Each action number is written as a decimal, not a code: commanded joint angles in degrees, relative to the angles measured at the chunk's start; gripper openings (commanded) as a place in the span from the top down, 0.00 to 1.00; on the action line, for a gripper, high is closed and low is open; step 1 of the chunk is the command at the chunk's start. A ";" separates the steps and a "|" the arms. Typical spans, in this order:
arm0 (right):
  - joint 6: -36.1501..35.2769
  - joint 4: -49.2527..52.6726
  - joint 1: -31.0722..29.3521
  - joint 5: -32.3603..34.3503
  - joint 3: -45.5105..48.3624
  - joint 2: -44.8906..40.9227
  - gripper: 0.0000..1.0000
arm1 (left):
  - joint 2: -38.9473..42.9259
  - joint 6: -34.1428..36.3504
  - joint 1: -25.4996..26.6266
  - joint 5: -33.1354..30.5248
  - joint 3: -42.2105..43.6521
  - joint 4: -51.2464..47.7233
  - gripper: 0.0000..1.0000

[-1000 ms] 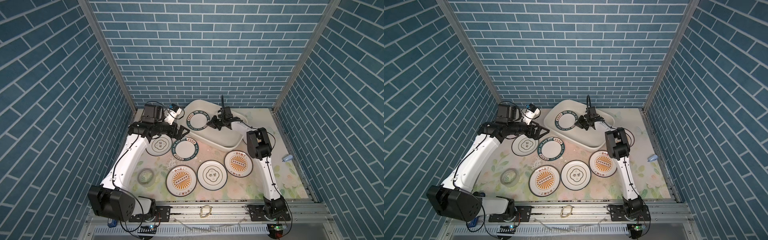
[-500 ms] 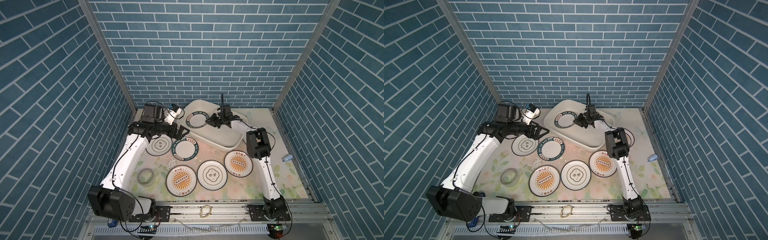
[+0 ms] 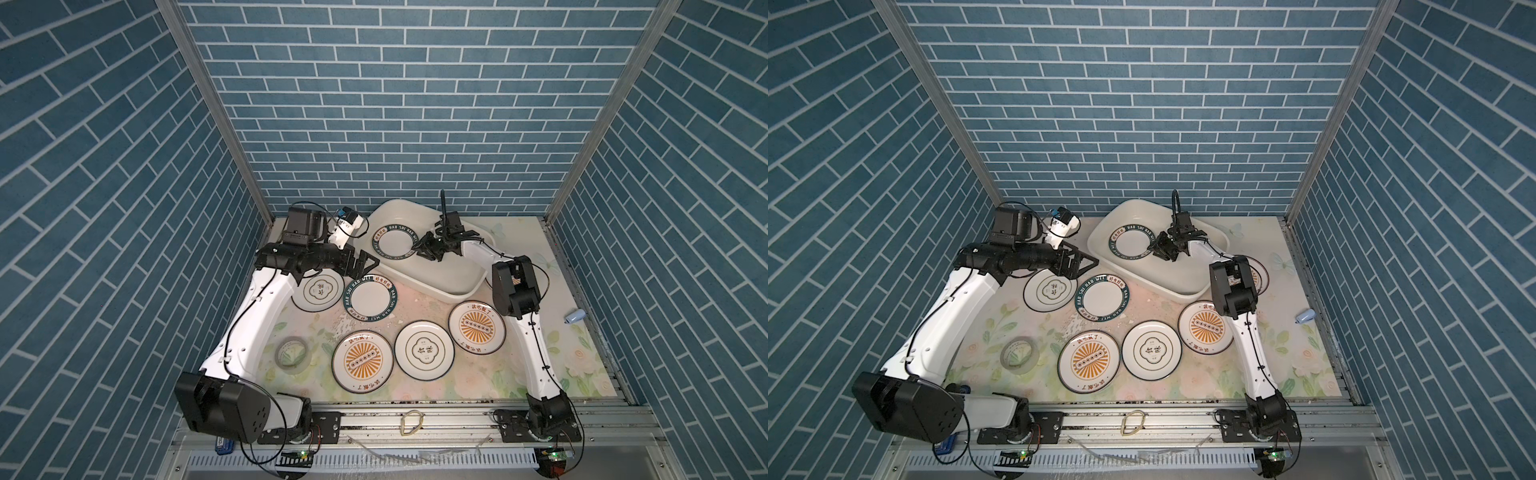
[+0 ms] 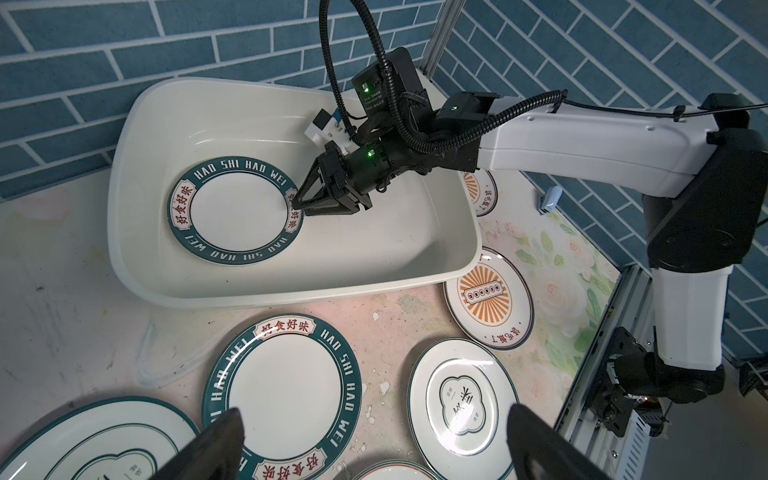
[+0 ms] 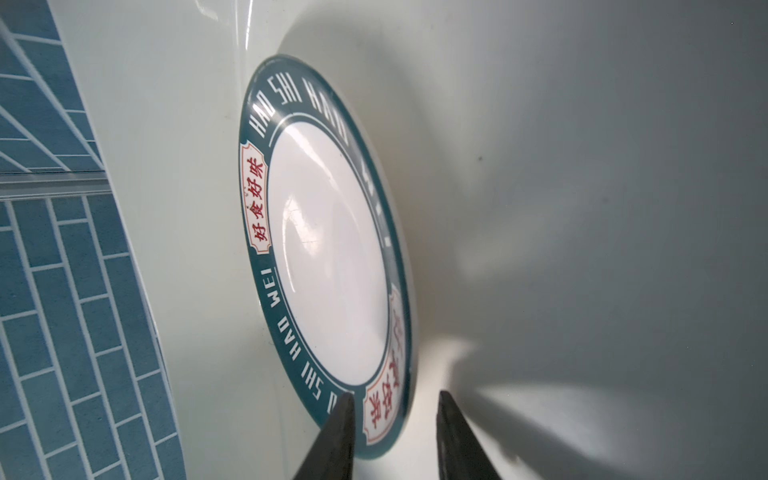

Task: Place the plates into the plastic bin on the countertop
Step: 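Lower the green-rimmed plate flat into the bin with the right gripper, then release the plate and swing the right gripper back toward the orange sunburst plate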

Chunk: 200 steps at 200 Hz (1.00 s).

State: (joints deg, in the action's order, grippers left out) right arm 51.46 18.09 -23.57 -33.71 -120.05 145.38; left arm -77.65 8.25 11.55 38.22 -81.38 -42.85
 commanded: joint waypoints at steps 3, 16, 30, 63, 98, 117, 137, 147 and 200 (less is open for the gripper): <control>-4.09 4.63 0.46 1.17 -2.55 -2.09 0.64 | -0.05 0.09 0.27 0.72 -1.32 -1.43 0.00; -5.32 6.40 0.71 1.72 -2.49 -3.32 0.63 | -0.02 0.76 0.30 0.55 -1.33 -1.94 0.01; -6.65 8.21 0.94 2.17 -2.09 -5.27 0.62 | 0.04 1.21 0.28 0.24 -1.36 -2.62 0.00; -10.47 12.44 1.83 3.39 -0.72 -12.12 0.60 | 0.66 2.19 0.31 -0.16 -0.34 -3.18 0.00; -14.01 15.73 2.95 4.43 2.12 -22.54 0.60 | 0.99 2.96 0.27 -0.23 -0.17 -4.80 0.00; -14.11 14.34 4.62 5.20 9.72 -30.76 0.60 | 1.87 3.02 0.29 -0.25 -0.61 -4.98 0.00; -11.08 8.89 8.34 3.24 21.95 -40.67 0.60 | 2.07 4.22 0.28 0.52 -1.60 -5.91 0.01; -9.57 5.43 10.66 3.54 29.58 -46.25 0.60 | 1.76 4.88 0.30 1.12 -2.36 -6.64 0.00; -7.92 2.88 24.03 6.51 57.34 -66.25 0.60 | 0.24 7.34 0.64 2.96 -4.43 -9.08 0.00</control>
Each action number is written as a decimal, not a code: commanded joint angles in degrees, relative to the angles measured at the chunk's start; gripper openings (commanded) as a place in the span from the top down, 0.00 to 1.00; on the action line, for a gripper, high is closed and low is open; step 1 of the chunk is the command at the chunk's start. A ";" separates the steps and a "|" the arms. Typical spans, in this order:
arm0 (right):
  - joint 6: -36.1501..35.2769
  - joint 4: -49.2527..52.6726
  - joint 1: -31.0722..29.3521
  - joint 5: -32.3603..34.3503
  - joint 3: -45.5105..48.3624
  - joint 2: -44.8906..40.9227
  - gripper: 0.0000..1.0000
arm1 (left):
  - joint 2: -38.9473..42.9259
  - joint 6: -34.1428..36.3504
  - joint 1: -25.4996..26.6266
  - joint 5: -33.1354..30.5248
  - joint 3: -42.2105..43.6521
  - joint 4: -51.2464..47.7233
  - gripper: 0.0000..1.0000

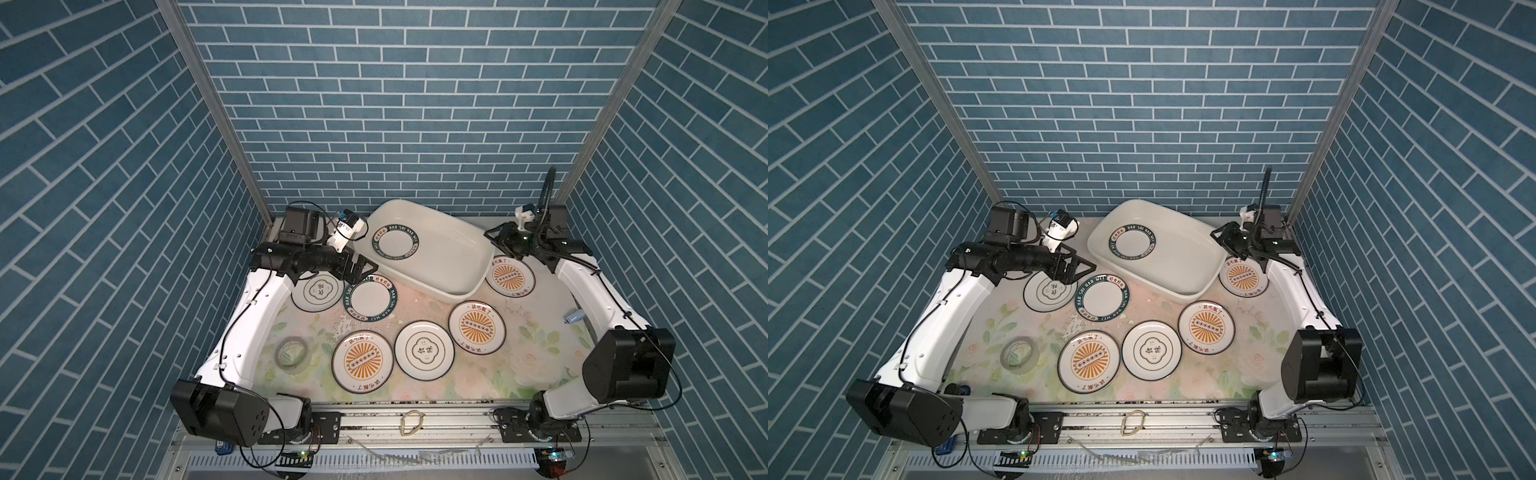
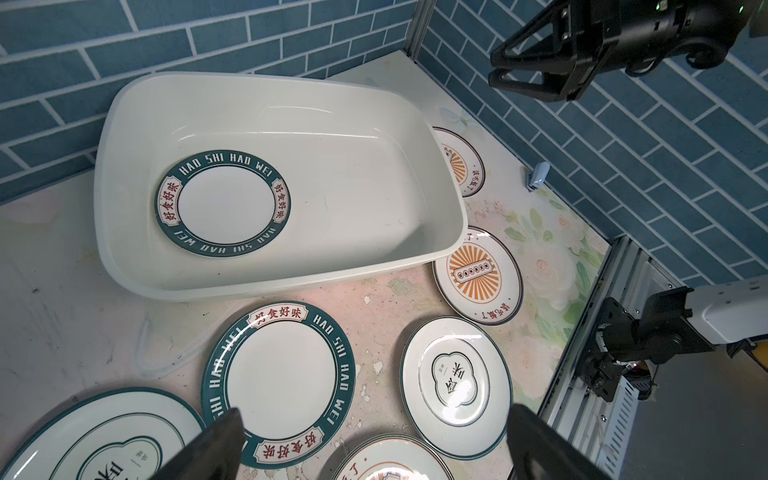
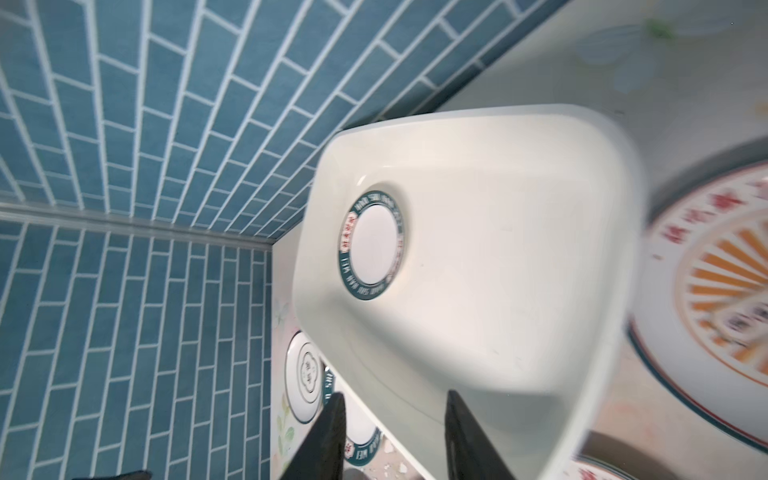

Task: Place the plates into the plastic bin on the countertop
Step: 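Release the plate and swing the right gripper back toward the orange sunburst plate, then lower the right gripper onto the orange sunburst plate's rim and close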

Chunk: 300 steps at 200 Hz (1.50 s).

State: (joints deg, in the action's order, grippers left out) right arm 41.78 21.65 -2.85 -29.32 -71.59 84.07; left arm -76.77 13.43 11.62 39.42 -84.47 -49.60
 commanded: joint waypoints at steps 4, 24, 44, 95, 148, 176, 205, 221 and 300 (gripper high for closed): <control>1.93 -0.89 4.16 2.75 10.99 -5.94 0.60 | -0.58 2.36 0.60 1.83 -1.27 -2.29 0.00; 2.15 -1.38 6.63 4.65 18.64 -9.57 0.59 | -0.23 2.57 0.64 2.14 0.14 -1.27 0.00; 3.16 -3.47 8.23 5.34 24.59 -11.83 0.58 | -0.21 2.39 0.90 2.61 1.08 -0.50 0.00; 7.07 -11.84 11.91 5.59 35.22 -12.25 0.58 | -0.29 2.55 1.28 3.18 2.19 0.39 0.00; 12.74 -25.14 14.13 2.97 41.35 -8.97 0.59 | 0.02 3.01 1.26 2.70 1.53 0.38 0.01; 15.02 -32.27 15.33 3.20 44.56 -8.05 0.60 | 0.06 2.60 1.30 3.15 1.82 0.79 0.01; 15.79 -36.29 16.26 3.00 45.88 -6.31 0.61 | -0.24 2.65 1.25 5.54 1.76 0.37 0.01; 16.45 -38.37 16.54 1.94 46.03 -4.41 0.62 | -0.29 2.70 1.26 5.65 1.52 0.39 0.00; 19.39 -47.65 18.09 -0.21 47.12 2.29 0.63 | 0.12 1.82 1.25 5.35 1.68 1.44 0.00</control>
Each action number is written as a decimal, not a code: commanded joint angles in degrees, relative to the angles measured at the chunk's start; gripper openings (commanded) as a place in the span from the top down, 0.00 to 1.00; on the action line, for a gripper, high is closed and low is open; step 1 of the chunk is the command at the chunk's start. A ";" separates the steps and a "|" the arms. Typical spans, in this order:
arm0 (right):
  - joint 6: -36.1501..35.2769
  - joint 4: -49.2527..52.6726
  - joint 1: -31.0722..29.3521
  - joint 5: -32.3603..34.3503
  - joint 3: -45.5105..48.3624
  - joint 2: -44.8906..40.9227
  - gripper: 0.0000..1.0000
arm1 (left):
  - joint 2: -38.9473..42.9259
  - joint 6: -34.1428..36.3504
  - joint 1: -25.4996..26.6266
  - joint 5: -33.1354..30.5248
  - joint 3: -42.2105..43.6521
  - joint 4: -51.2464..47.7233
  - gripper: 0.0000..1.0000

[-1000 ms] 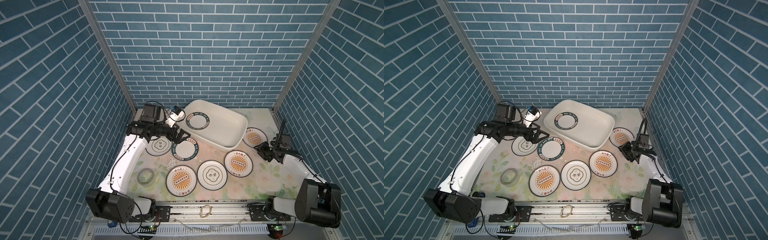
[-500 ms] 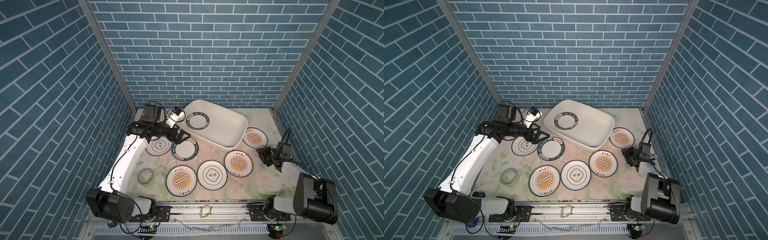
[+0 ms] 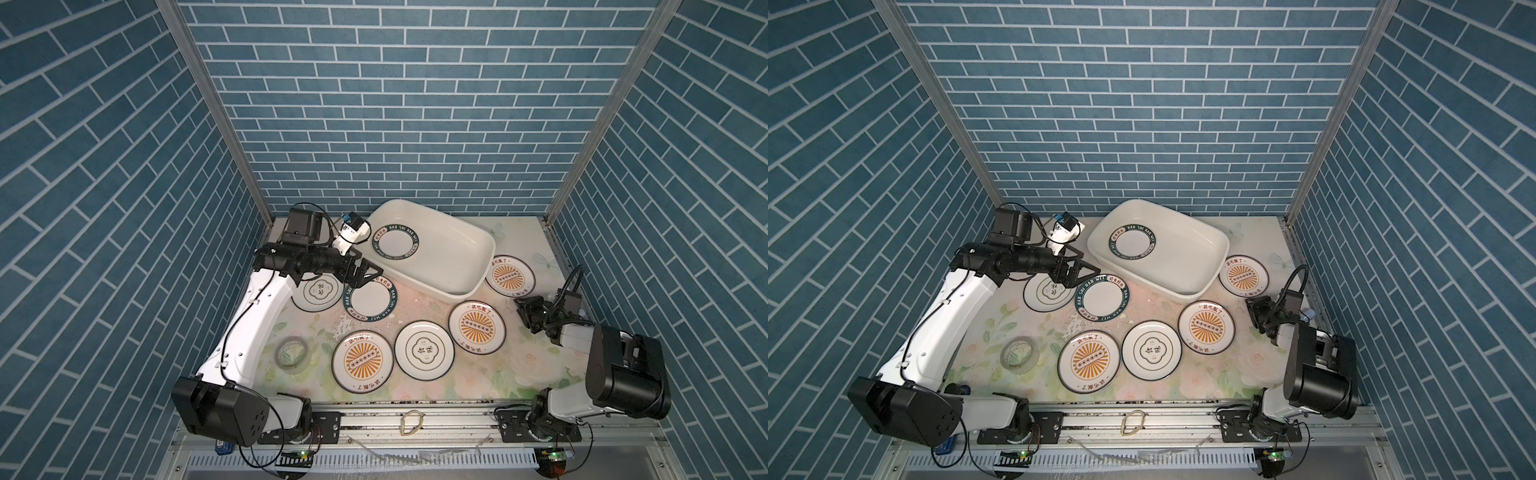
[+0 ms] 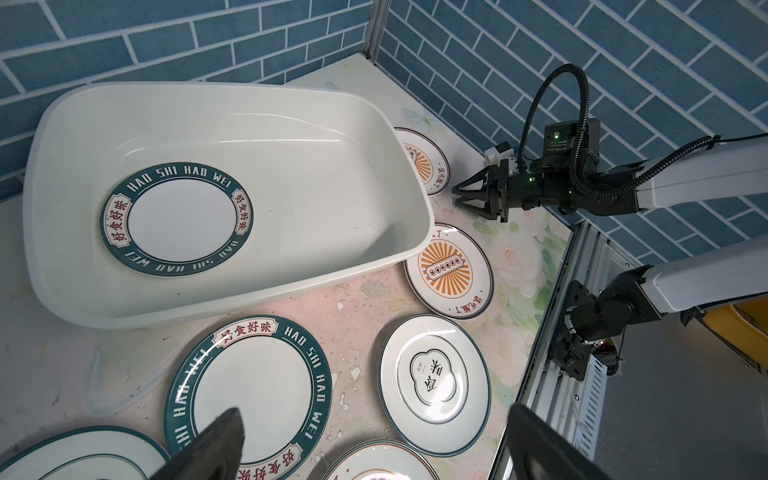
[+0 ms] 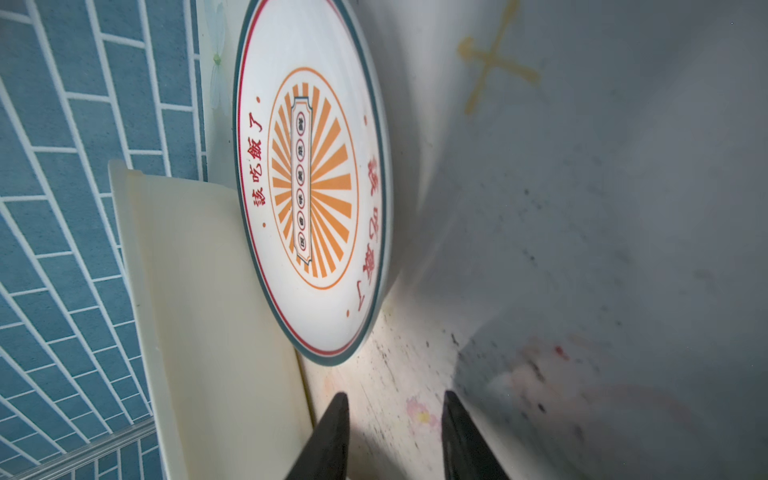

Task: Place the plates into the plastic bin on the countertop
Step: 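Lower the right gripper onto the orange sunburst plate's rim and close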

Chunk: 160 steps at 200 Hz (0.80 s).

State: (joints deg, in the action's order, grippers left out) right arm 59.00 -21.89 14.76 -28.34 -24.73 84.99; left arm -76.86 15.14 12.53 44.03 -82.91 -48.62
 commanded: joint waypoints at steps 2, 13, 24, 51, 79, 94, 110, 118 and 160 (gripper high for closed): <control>2.17 -4.21 0.51 -1.11 0.22 1.57 0.63 | 0.24 0.17 0.37 0.65 0.19 0.43 0.00; 2.21 -4.76 0.72 -1.10 0.06 2.38 0.63 | 0.35 0.18 0.36 0.48 0.38 0.53 0.00; 2.34 -5.45 0.79 -0.79 0.10 3.01 0.63 | 0.48 0.12 0.35 0.54 0.47 0.62 0.00; 2.41 -6.64 0.97 -0.44 -0.47 4.79 0.63 | 0.52 -0.42 0.38 0.84 0.57 1.16 0.00; 3.83 -9.76 1.07 -0.78 -0.93 7.44 0.63 | 0.15 -0.32 0.38 0.66 0.34 1.14 0.00; 4.62 -10.71 1.14 -0.37 -1.19 8.78 0.64 | -0.02 -0.62 0.37 0.46 0.21 1.16 0.00; 5.17 -11.29 1.22 -0.14 -1.95 10.51 0.65 | -0.10 -0.81 0.36 0.44 0.08 1.15 0.00; 5.61 -11.70 1.29 -0.05 -2.24 11.25 0.65 | -0.14 -0.81 0.36 0.41 0.08 1.16 0.00; 5.52 -8.49 1.58 1.44 -4.44 13.39 0.66 | -0.13 -0.54 0.32 0.18 0.08 1.07 0.00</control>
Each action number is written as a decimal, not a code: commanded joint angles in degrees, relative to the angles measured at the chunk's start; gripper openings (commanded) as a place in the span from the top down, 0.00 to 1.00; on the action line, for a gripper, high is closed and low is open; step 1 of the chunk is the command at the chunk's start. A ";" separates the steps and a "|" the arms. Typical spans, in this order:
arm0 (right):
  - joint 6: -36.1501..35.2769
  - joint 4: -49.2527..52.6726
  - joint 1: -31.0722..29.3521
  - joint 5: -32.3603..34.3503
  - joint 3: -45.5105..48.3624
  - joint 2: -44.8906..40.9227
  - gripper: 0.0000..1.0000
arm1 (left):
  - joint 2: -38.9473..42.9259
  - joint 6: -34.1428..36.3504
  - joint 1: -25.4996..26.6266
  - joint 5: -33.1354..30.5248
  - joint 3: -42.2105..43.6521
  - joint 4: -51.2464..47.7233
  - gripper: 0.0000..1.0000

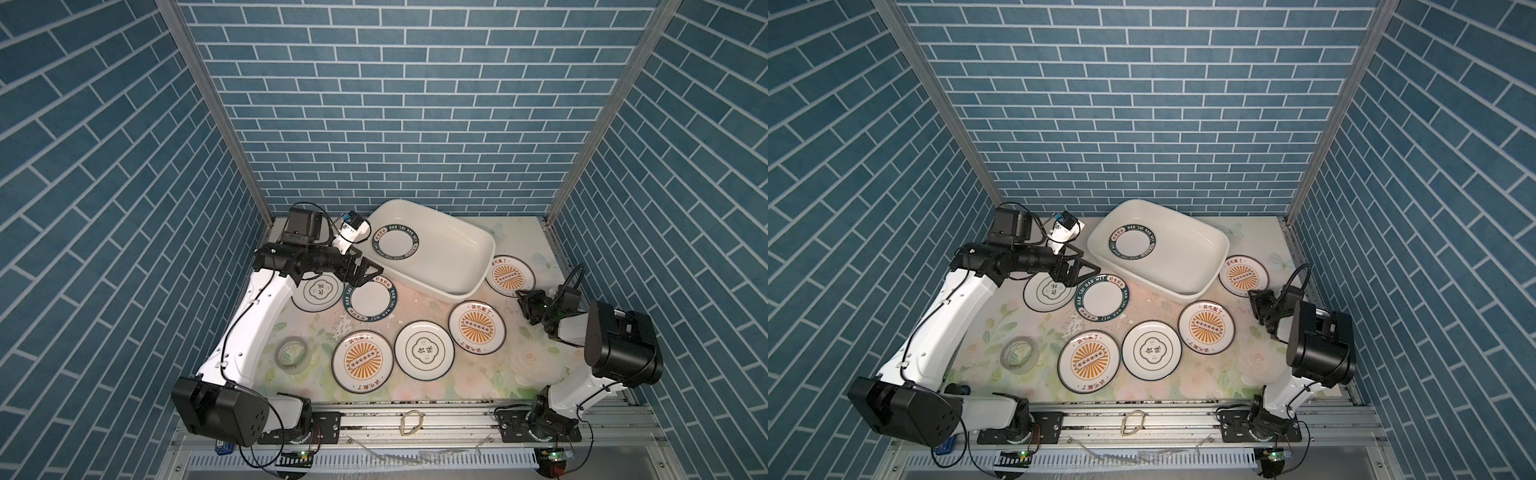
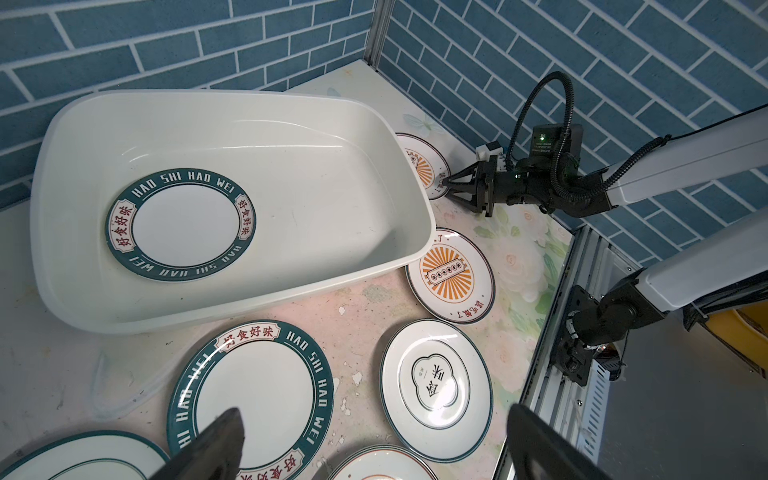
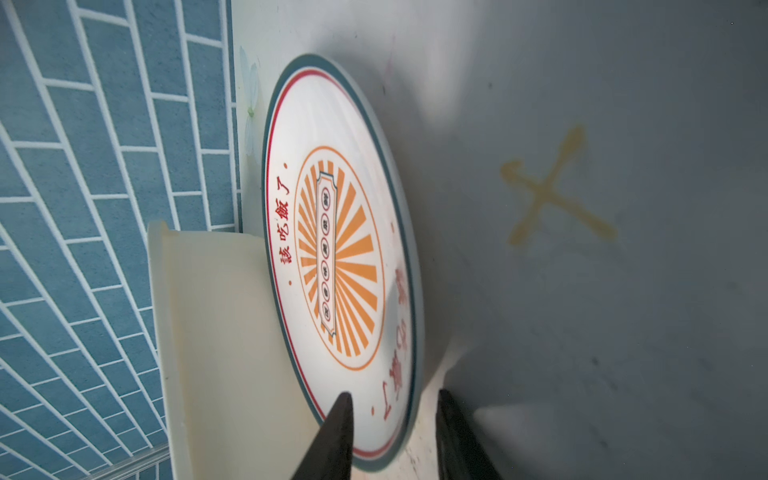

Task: Place the plates into the plastic bin on the countertop
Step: 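Lower the right gripper onto the orange sunburst plate's rim and close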

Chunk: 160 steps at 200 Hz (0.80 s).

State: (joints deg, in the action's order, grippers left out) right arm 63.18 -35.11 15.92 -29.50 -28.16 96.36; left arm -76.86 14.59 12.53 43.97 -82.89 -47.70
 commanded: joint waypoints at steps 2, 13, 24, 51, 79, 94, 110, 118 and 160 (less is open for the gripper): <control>1.27 4.91 0.42 2.60 -1.19 2.09 0.66 | -0.07 0.00 0.30 0.24 0.15 0.15 0.00; 0.91 6.18 0.48 2.78 -1.89 2.66 0.67 | -0.13 -0.03 0.32 0.30 0.18 0.24 0.00; 0.54 6.39 0.51 2.55 -2.33 3.17 0.67 | -0.08 -0.20 0.33 0.33 0.11 0.32 0.00; 0.43 8.37 0.51 2.66 -3.46 3.19 0.69 | -0.16 -0.16 0.31 0.38 0.12 0.43 0.00; -0.23 10.27 0.51 2.81 -4.16 2.79 0.72 | -0.20 -0.24 0.36 0.52 0.35 0.68 0.00; -0.25 10.25 0.56 2.56 -4.22 2.96 0.74 | -0.14 -0.26 0.35 0.59 0.40 0.72 0.00; -0.28 9.92 0.53 2.52 -4.26 3.12 0.75 | -0.22 -0.26 0.37 0.59 0.53 0.86 0.00; -0.20 9.63 0.57 2.30 -4.19 3.29 0.77 | -0.27 -0.18 0.34 0.68 0.47 0.86 0.00; 0.22 7.79 0.60 1.21 -4.29 4.72 0.83 | -0.32 -0.26 0.30 0.72 0.52 0.94 0.01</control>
State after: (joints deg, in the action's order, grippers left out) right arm 63.07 -29.93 16.29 -28.91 -32.38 98.74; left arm -76.86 14.52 12.53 43.99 -82.89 -47.22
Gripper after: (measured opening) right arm 0.172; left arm 0.995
